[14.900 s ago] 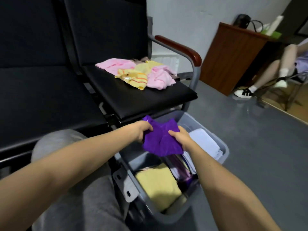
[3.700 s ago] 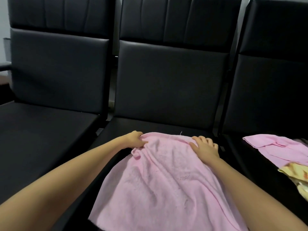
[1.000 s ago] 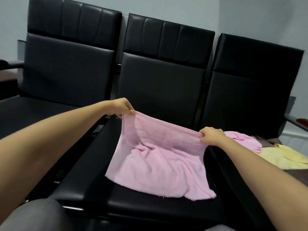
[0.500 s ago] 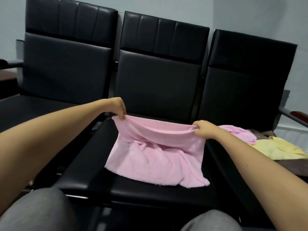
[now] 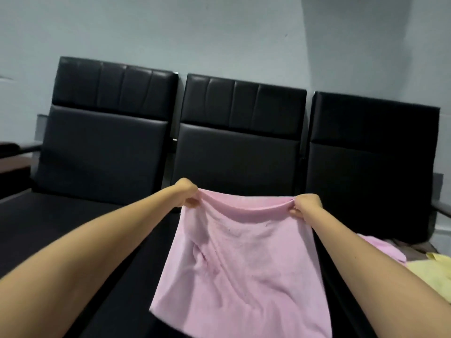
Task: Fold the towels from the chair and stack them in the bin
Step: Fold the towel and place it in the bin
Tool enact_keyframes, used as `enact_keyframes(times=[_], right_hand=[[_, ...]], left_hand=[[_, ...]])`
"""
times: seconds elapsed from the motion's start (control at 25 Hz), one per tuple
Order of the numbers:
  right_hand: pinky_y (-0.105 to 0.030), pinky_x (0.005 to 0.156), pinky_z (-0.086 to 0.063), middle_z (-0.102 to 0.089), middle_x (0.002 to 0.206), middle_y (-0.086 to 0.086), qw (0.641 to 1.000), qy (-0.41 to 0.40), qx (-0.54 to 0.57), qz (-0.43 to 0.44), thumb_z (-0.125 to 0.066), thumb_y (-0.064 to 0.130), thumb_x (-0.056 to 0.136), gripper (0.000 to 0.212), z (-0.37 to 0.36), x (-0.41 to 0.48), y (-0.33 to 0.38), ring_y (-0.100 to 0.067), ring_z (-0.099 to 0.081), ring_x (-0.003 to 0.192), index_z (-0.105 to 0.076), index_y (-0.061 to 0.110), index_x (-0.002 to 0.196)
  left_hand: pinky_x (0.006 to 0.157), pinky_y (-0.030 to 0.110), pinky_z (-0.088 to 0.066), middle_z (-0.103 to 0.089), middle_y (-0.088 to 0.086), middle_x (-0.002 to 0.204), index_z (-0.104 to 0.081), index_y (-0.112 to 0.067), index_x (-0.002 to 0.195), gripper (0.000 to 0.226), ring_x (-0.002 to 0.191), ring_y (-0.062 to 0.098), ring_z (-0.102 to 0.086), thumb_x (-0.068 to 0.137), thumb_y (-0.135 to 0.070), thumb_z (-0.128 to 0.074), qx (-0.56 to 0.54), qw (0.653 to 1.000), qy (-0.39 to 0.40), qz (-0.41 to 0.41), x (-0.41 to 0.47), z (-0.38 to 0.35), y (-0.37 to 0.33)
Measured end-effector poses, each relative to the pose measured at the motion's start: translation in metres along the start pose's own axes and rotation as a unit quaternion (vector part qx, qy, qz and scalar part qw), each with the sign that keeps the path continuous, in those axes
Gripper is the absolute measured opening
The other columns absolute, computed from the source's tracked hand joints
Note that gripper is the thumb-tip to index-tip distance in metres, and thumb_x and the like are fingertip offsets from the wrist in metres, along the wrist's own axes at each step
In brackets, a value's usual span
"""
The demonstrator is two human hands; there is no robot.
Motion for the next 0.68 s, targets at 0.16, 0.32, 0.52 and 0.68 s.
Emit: enact_keyframes(times=[0.16,0.32,0.52,0.68], right_hand=[[-0.023,0.078,-0.04,-0.067,0.112,-0.014,0.969,-0.135,-0.008,0.207,-0.045,-0.001,0.09,0.03,0.025,0.0,0.077,-0.028,-0.059,0.106,-0.07,0.005,0.105],[-0.023,0.074,-0.039,-0.064,0.097,-0.007,0.952,-0.133,-0.078,0.265,-0.038,-0.006,0.086,0.038,0.046,-0.02,0.093,-0.02,-0.057,0.092,-0.07,0.009,0.1],[-0.024,0.056,-0.04,-0.056,0.07,-0.007,0.926,-0.01,-0.293,0.237,-0.041,-0.005,0.083,0.027,0.058,-0.049,0.052,-0.023,-0.051,0.069,-0.064,0.008,0.088],[-0.017,0.041,-0.024,-0.041,0.054,-0.005,0.861,0.254,-0.435,0.078,-0.041,-0.006,0.081,0.023,0.057,-0.083,0.0,-0.013,-0.033,0.046,-0.055,0.008,0.071]], left_hand=[[0.066,0.033,-0.051,-0.065,0.021,0.08,-0.067,-0.006,0.093,0.021,0.078,0.034,-0.064,0.085,0.001,-0.048,-0.103,0.96,-0.194,-0.176,0.006,0.054,-0.063],[0.075,0.023,-0.044,-0.069,0.015,0.1,-0.071,-0.005,0.101,0.025,0.098,0.025,-0.063,0.086,-0.001,-0.051,-0.052,0.939,-0.245,-0.235,-0.03,0.077,-0.086],[0.04,0.014,-0.037,-0.053,0.006,0.066,-0.07,-0.007,0.097,0.02,0.052,0.013,-0.045,0.085,-0.001,-0.055,0.134,0.984,-0.025,-0.115,-0.06,0.06,-0.054],[0.039,0.01,-0.038,-0.048,0.001,0.06,-0.062,-0.014,0.085,0.014,0.042,0.004,-0.045,0.092,-0.004,-0.055,0.31,0.926,0.213,-0.024,-0.087,0.04,-0.01]])
Point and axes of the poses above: each hand's wrist, its own x-axis towards the middle knuckle, its own z-axis out of the back of the hand, y = z × x, the point moved 4 cm from there along x, towards the middle knuckle
